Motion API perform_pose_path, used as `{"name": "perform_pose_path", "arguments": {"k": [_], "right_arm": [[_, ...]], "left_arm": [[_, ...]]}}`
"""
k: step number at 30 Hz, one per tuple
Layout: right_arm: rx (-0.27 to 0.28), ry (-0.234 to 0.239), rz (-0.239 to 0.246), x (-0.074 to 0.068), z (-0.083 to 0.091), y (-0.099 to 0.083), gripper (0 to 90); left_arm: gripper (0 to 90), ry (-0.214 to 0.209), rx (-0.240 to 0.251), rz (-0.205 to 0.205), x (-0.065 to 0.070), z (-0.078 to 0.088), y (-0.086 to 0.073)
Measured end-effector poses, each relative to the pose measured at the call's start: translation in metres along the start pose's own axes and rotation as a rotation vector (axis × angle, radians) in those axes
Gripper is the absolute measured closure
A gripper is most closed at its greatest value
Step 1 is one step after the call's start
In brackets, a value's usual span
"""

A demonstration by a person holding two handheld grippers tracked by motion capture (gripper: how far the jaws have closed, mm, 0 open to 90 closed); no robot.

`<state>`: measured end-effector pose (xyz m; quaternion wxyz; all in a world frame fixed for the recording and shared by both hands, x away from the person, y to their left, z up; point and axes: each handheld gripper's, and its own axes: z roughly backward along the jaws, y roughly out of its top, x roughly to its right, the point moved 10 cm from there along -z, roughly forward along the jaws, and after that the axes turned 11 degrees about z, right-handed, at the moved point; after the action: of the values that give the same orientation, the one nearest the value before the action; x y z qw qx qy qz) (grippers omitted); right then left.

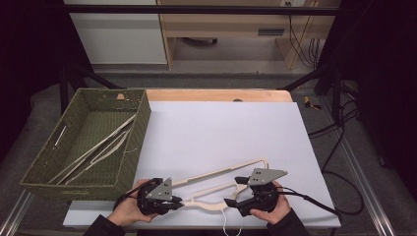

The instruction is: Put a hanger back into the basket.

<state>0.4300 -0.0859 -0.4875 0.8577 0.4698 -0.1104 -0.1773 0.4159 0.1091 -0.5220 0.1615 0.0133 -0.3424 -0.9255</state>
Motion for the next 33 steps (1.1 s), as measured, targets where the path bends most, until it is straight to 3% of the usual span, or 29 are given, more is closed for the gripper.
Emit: {"name": "perform_pose_path", "arguments": {"k": [7, 9, 16, 27, 33], "right_arm": [[0.005, 0.007, 0.0, -0.001, 0.0, 0.0, 22.6], [0.004, 0.014, 0.001, -0.002, 0.0, 0.0, 23.4], [-0.002, 0.033, 0.02, -0.007, -0.005, 0.001, 25.7], [-0.068, 0.095, 0.101, -0.02, -0.027, 0.006, 34.4], [-0.13, 0.142, 0.135, -0.025, -0.035, -0.005, 43.1]], "left_arm": [[79.1, 0.03, 0.012, 0.008, 0.0, 0.007, 0.006], [79.1, 0.029, 0.041, 0.03, 0.003, 0.01, 0.011], [79.2, 0.034, 0.062, 0.046, 0.008, 0.015, 0.019], [79.3, 0.053, 0.08, 0.057, 0.014, 0.022, 0.029], [79.3, 0.057, 0.079, 0.059, 0.015, 0.022, 0.03]]}}
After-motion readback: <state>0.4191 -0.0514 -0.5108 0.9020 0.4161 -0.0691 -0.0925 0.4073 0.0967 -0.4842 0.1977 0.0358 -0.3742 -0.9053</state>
